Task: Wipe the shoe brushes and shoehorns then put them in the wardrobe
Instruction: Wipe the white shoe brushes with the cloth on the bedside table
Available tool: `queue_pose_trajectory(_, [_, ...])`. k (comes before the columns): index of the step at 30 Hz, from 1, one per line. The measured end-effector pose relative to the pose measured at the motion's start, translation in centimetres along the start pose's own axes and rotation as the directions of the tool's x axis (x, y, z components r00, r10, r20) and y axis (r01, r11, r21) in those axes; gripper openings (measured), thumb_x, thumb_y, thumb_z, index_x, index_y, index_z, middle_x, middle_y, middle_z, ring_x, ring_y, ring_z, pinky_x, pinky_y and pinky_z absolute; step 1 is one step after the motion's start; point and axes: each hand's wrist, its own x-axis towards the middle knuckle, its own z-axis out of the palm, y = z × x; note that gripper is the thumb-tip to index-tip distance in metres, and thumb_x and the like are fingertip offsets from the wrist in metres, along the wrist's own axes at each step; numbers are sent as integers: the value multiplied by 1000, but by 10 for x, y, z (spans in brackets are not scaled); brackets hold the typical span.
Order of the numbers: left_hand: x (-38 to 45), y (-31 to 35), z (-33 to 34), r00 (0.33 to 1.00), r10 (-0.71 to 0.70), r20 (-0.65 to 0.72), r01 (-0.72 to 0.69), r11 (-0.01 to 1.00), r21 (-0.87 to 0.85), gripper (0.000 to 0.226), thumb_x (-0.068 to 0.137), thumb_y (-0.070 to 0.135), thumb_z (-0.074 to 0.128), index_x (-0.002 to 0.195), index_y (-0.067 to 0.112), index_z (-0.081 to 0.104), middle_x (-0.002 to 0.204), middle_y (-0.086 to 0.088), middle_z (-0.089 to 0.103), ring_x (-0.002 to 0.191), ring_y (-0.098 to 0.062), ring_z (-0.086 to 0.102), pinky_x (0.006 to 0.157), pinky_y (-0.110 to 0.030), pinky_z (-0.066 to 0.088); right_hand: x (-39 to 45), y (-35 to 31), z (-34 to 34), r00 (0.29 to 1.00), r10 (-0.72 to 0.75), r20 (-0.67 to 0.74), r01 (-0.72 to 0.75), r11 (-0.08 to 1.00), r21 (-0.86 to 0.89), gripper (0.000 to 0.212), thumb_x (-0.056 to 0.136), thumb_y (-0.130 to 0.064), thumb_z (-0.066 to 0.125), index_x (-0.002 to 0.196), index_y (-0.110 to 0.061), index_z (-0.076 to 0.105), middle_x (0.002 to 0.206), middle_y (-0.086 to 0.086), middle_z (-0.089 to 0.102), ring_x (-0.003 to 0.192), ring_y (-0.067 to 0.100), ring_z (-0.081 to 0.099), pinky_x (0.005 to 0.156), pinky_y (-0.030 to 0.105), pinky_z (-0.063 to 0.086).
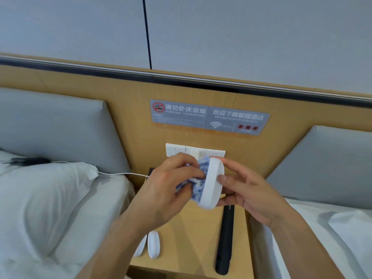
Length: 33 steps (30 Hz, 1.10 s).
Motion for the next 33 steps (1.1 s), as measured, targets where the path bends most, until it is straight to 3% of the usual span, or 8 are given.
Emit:
queue_pose_trajectory(5, [4, 7, -2, 996, -26, -88, 27, 1000, 8, 37, 88, -2, 53, 116, 16, 70, 118, 3, 56, 102, -11, 57, 86, -23, 47, 4, -3, 8, 1000, 5, 5, -5, 1000, 24, 40, 92, -24, 65, 131, -27, 62, 120, 20, 69, 105, 43, 68, 80, 48, 59])
queue_pose_trajectory(11, [8, 8, -9, 992, 45, 119, -57, 993, 103, 39, 89, 3, 43, 116, 16, 68, 123, -1, 48, 99, -17, 49, 84, -24, 41, 6, -7, 7, 1000, 25, -15, -24, 998, 52, 31, 93, -17, 63, 122, -27, 70, 114, 21, 72, 99, 39, 72, 75, 40, 60])
queue_pose_trajectory(16, [7, -2, -17, 969, 72, 237, -78, 997, 17, 45, 83, -1, 44, 111, 20, 71, 123, 4, 47, 102, -17, 48, 88, -32, 43, 15, -6, 9, 991, 85, -105, -71, 989, 129, 34, 80, -22, 68, 114, -24, 74, 110, 19, 73, 87, 32, 73, 71, 40, 61])
queue_pose_trajectory(22, [7, -14, -23, 969, -9, 248, 26, 998, -64, 39, 77, 0, 68, 108, 23, 73, 119, 11, 48, 99, -10, 57, 81, -16, 45, 26, -7, 14, 978, 129, -163, -105, 984, 146, 27, 93, -9, 61, 117, -16, 71, 102, 18, 74, 78, 30, 71, 71, 42, 60])
queue_pose_trajectory(25, [8, -9, -15, 984, -88, 156, 94, 995, -33, 41, 73, 12, 81, 110, 28, 72, 117, 15, 46, 100, -9, 58, 80, -20, 48, 33, -8, 17, 975, 128, -183, -93, 978, 189, 25, 87, -8, 64, 110, -16, 74, 91, 13, 75, 70, 26, 71, 63, 36, 60])
queue_pose_trajectory(28, [5, 1, 0, 990, -143, 4, 143, 988, -63, 41, 69, 24, 85, 107, 29, 73, 116, 16, 45, 98, -7, 57, 80, -14, 45, 36, -8, 18, 971, 135, -197, -87, 968, 237, 34, 77, -7, 67, 111, -13, 73, 84, 12, 74, 62, 22, 70, 54, 30, 58])
queue_pose_trajectory(31, [1, 9, 14, 971, -198, -135, 186, 978, -95, 41, 68, 28, 85, 107, 28, 72, 117, 16, 44, 99, -2, 56, 79, -8, 42, 38, -5, 18, 964, 130, -230, -60, 955, 290, 39, 75, -6, 68, 114, -10, 71, 89, 16, 73, 66, 24, 69, 57, 31, 59])
queue_pose_trajectory(33, [1, 12, 19, 961, -195, -197, 186, 980, -64, 41, 69, 30, 84, 108, 28, 70, 120, 14, 43, 101, -2, 55, 80, -10, 45, 40, -4, 20, 960, 118, -252, -31, 945, 324, 41, 74, -9, 69, 114, -10, 71, 90, 16, 74, 70, 25, 70, 62, 33, 59])
